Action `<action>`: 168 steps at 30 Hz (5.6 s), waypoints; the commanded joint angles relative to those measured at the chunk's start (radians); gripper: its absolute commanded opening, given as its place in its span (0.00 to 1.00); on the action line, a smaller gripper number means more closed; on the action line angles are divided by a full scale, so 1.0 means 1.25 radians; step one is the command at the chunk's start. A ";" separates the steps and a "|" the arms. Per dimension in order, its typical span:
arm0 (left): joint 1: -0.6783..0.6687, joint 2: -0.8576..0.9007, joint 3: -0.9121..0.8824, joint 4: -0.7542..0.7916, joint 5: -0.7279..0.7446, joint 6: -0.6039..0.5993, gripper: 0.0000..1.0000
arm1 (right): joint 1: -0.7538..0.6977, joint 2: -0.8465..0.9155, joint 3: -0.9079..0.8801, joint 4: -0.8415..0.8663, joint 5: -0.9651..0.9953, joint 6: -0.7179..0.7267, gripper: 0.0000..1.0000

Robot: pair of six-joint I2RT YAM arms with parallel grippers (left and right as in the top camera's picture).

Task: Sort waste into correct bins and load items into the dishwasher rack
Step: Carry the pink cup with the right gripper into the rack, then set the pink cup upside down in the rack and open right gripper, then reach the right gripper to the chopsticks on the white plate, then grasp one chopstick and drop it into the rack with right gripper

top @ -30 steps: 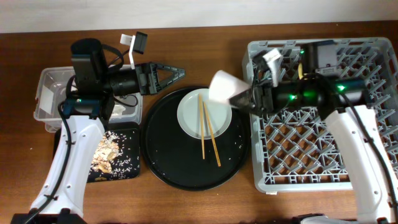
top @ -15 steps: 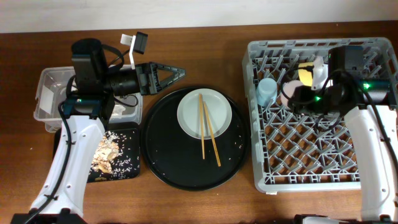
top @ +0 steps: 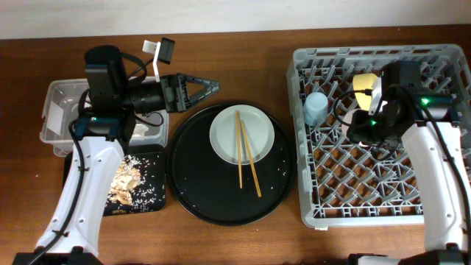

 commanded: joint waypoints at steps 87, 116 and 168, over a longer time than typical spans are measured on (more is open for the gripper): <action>0.001 -0.002 0.003 -0.001 0.001 0.007 0.99 | 0.207 0.122 0.097 -0.040 -0.371 -0.114 0.31; 0.280 -0.002 0.003 0.091 -0.091 -0.002 0.99 | 0.502 0.312 -0.016 0.324 -0.120 0.021 0.38; 0.280 -0.002 0.003 0.092 -0.091 -0.002 0.99 | 0.370 0.226 0.149 0.081 -0.062 0.049 0.04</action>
